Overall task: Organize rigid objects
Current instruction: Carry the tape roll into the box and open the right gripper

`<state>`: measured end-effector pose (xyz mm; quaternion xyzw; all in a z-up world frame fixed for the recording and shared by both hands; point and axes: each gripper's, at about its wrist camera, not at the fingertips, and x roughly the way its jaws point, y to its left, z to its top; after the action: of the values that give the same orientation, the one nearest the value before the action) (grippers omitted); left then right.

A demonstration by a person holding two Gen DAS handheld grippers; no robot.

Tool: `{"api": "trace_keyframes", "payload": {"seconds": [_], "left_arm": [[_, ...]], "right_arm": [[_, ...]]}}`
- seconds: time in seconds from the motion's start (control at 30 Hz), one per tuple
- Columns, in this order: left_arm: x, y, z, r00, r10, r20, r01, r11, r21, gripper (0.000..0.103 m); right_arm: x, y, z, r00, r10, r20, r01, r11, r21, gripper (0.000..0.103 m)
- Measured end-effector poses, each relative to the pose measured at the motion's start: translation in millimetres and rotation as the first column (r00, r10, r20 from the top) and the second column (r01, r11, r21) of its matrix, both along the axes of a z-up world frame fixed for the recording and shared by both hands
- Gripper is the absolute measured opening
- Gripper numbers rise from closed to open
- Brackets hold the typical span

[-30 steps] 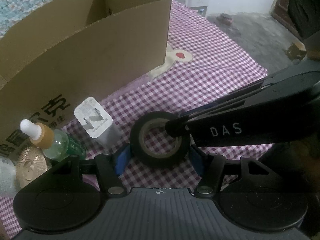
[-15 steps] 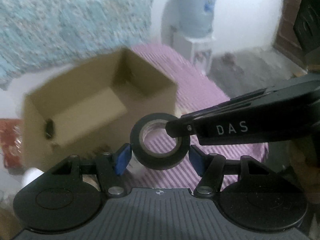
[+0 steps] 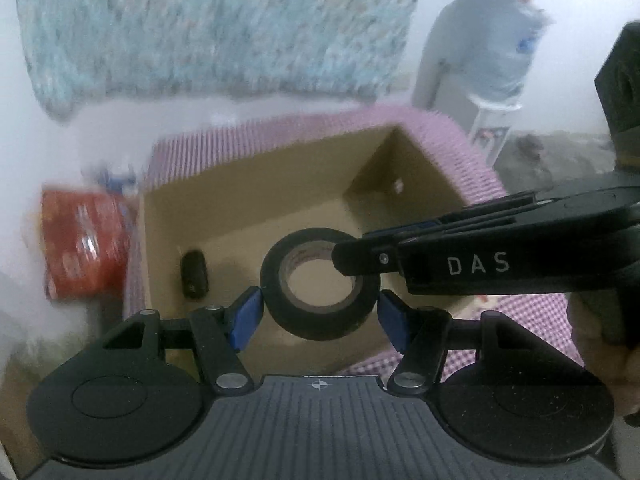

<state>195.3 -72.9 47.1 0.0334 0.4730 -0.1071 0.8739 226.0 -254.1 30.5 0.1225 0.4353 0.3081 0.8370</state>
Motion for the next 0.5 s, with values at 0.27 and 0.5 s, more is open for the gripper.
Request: {"api": "trace_keyframes", "payload": {"seconds": [0.27,0.5], "left_arm": [[42,16,-50,0.974,0.065,-0.216,-0.068,0.998,-0.009,0.062],[50,21,-74,0.95,0.102,-0.296,-0.09,0.994,0.054,0.063]], "right_arm": [[54,26,-60,0.975,0.035,-0.219,-0.046,0.998,-0.045,0.02],[68,46,-94,0.944,0.069,-0.322,-0.095,0.993,-0.067,0.02]]}}
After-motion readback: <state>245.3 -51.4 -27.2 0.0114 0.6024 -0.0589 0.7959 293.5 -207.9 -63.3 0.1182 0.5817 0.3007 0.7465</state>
